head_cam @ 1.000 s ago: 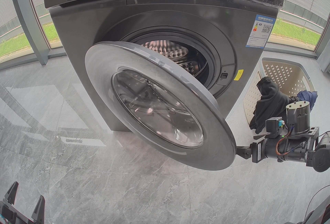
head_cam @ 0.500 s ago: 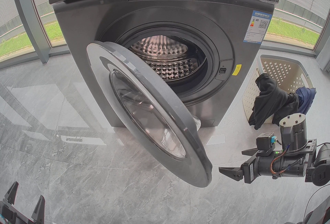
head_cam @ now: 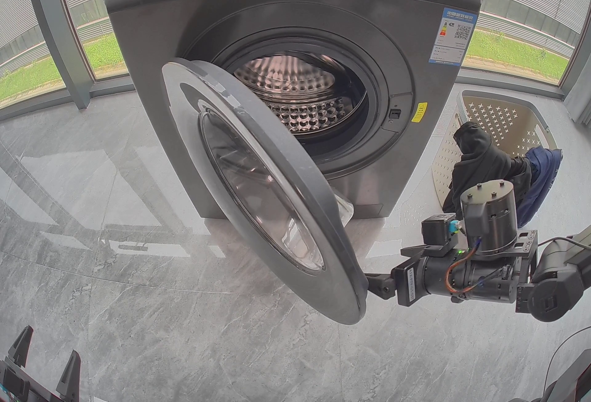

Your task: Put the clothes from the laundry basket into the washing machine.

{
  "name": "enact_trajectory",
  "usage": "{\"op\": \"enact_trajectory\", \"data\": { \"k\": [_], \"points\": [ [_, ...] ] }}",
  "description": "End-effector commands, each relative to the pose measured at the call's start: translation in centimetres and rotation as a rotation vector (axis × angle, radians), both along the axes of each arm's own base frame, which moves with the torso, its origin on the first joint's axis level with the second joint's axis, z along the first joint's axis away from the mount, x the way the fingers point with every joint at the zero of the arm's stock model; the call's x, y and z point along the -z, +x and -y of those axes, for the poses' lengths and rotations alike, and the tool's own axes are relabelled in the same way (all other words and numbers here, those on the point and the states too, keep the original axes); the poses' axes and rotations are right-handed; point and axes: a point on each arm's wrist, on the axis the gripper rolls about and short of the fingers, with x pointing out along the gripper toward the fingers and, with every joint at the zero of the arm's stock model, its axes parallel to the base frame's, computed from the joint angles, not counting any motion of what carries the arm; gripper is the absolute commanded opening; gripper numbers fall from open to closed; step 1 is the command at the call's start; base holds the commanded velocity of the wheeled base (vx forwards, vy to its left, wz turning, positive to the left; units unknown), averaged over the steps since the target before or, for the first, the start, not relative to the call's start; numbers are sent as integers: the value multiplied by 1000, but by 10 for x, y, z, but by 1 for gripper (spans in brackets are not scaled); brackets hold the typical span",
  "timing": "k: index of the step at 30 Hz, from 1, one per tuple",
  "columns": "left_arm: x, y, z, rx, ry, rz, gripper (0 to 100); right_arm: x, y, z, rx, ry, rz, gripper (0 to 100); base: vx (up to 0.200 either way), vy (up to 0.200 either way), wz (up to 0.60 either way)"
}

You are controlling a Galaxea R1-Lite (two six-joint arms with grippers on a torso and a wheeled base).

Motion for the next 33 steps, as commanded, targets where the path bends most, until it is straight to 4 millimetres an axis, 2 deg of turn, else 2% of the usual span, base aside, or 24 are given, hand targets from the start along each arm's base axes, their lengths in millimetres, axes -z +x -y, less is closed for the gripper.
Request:
{"op": "enact_trajectory", "data": {
  "k": [1,5,10,12,19,21,22,23,29,33],
  "points": [
    [5,0,0,0,0,-3,100,10,-4,-11,-41,-20,-31,100,0,0,0],
    [5,0,0,0,0,-3,100,8,-19,-8,-66,-8,-37,100,0,0,0],
    [5,0,0,0,0,-3,100,0,-12,-3,-26,14,-13,100,0,0,0],
    [5,0,0,0,0,-3,100,-5,0,1,21,24,6,100,0,0,0],
    [5,0,0,0,0,-3,100,5,71,1,192,8,31,100,0,0,0],
    [5,0,0,0,0,-3,100,7,86,1,217,13,37,100,0,0,0],
    [5,0,0,0,0,-3,100,7,87,1,219,14,38,100,0,0,0],
    [5,0,0,0,0,-3,100,7,100,0,236,27,46,100,0,0,0],
    [5,0,0,0,0,-3,100,6,115,-11,235,51,59,100,0,0,0],
    [5,0,0,0,0,-3,100,6,110,-21,206,53,59,100,0,0,0]
  ]
}}
